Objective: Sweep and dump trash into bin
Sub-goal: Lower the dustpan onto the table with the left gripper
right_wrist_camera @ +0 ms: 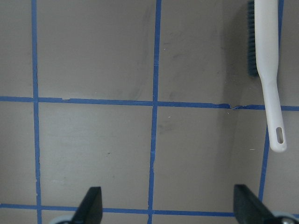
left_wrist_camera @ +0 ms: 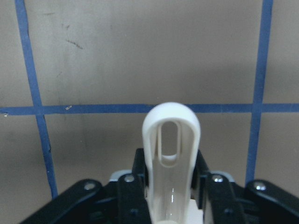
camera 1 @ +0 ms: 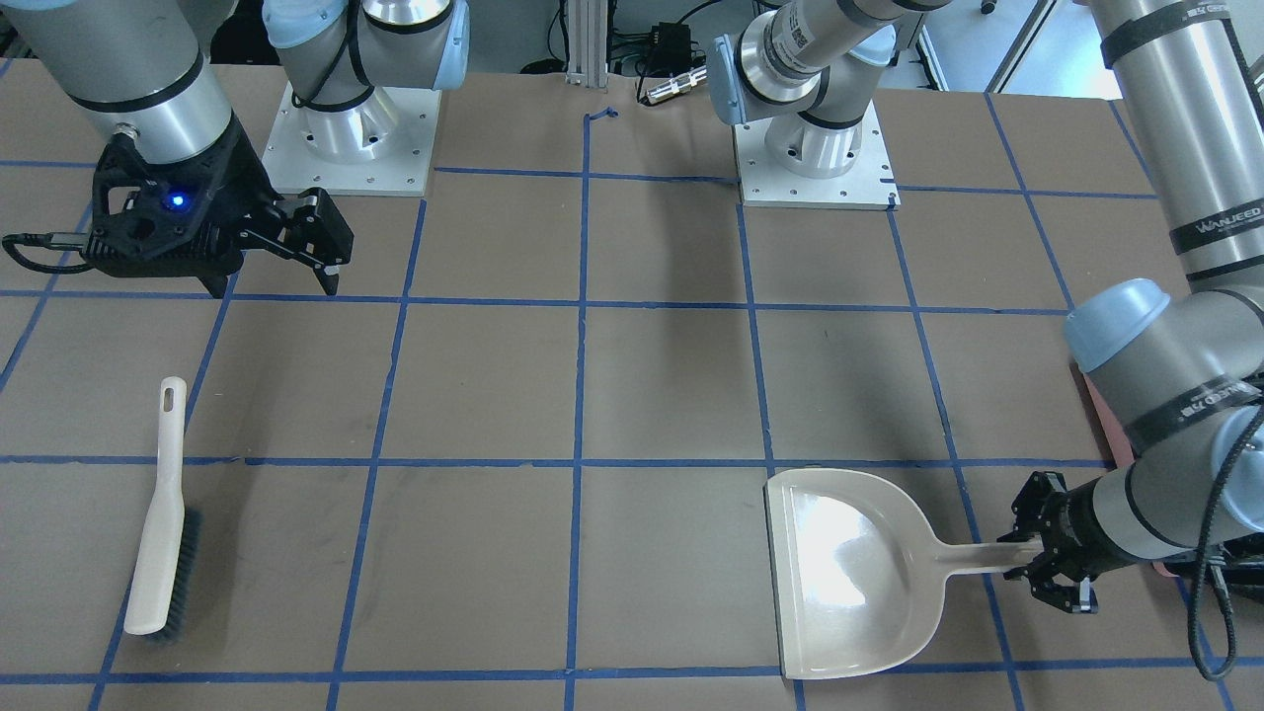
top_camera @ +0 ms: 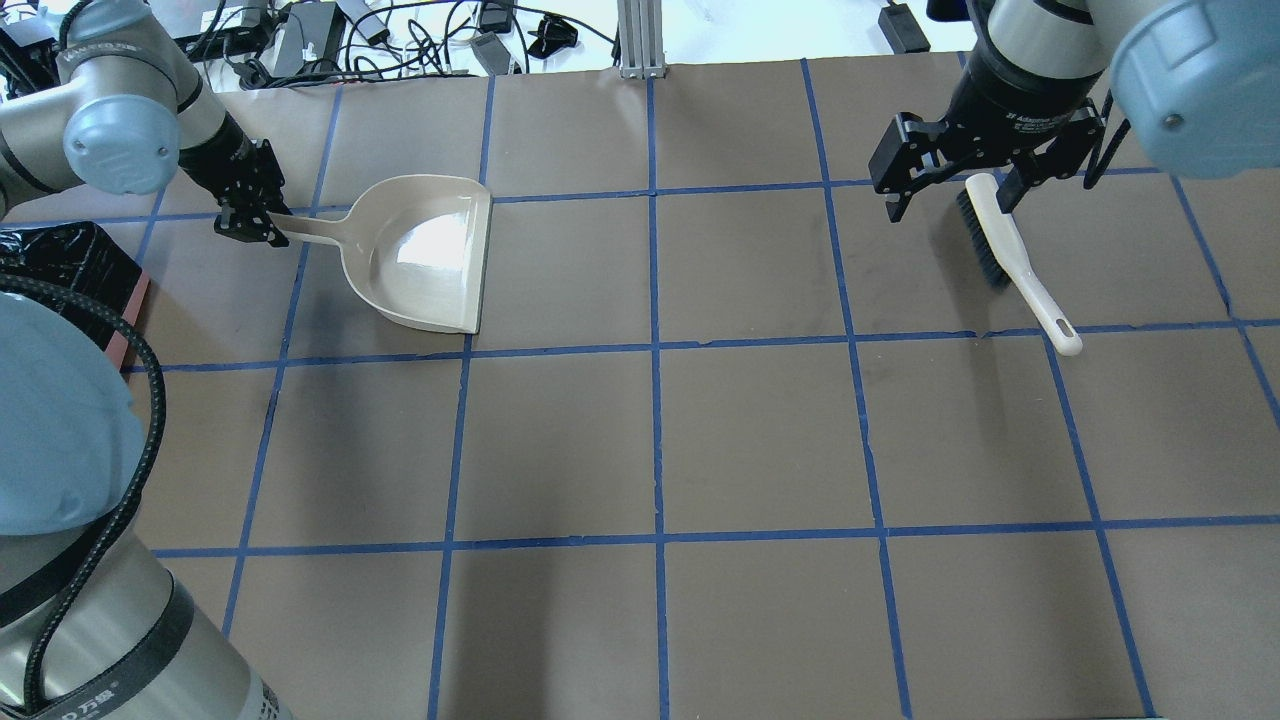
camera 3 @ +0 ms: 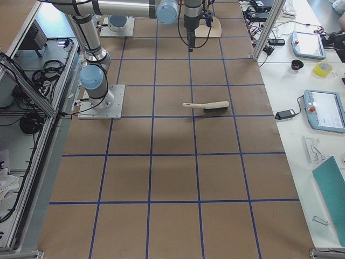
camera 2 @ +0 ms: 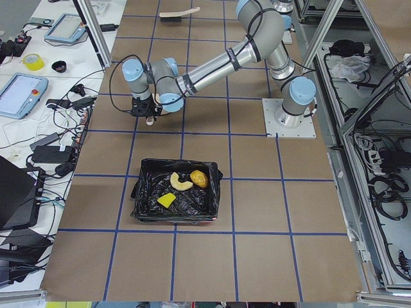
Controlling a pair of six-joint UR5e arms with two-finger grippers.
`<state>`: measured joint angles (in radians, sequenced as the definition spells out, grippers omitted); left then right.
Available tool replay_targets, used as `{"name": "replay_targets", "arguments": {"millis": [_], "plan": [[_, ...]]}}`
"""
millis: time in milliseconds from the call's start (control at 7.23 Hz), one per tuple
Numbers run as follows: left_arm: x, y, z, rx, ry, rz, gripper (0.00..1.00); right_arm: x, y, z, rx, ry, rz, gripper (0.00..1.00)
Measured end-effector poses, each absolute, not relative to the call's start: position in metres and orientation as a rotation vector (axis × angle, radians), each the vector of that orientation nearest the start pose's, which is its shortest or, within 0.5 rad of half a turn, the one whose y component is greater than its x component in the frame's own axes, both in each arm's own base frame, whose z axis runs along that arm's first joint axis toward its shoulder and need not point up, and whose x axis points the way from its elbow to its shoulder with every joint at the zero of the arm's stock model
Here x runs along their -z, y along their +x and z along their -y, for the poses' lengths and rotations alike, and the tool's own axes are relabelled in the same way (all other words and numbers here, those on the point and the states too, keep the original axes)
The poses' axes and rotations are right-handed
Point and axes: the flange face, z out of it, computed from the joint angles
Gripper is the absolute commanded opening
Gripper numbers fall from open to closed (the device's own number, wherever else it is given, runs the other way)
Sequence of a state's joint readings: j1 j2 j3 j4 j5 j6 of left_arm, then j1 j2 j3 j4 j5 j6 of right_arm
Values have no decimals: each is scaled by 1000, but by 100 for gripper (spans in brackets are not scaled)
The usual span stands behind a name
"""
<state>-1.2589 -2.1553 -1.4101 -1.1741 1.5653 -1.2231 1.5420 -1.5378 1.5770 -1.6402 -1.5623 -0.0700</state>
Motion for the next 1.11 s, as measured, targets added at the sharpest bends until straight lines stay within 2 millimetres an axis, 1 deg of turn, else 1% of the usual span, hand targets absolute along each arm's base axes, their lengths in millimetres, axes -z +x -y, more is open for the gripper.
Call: {"name": "replay_targets", "arguments": {"millis": [277,553,692,830,968,1107], "plan": [[-258,78,689,-27,-2175,-2265,0,-478,120,511,54,-67,-3136,100],[-257,77,683,-32,-2171,-2263,0,-478,120,510,54,-67,-3137,100],[-255,76,680,-37,-2170,-2261,15,-478,120,510,55,-67,-3136,100],[-253,76,679,-39,-2170,-2259,36,-478,120,510,55,-67,-3136,100],[-253,76,679,-36,-2171,-2260,47,-478,120,510,55,-67,-3136,100],[-254,77,679,-31,-2172,-2260,56,-478,120,510,55,-66,-3137,100]]}}
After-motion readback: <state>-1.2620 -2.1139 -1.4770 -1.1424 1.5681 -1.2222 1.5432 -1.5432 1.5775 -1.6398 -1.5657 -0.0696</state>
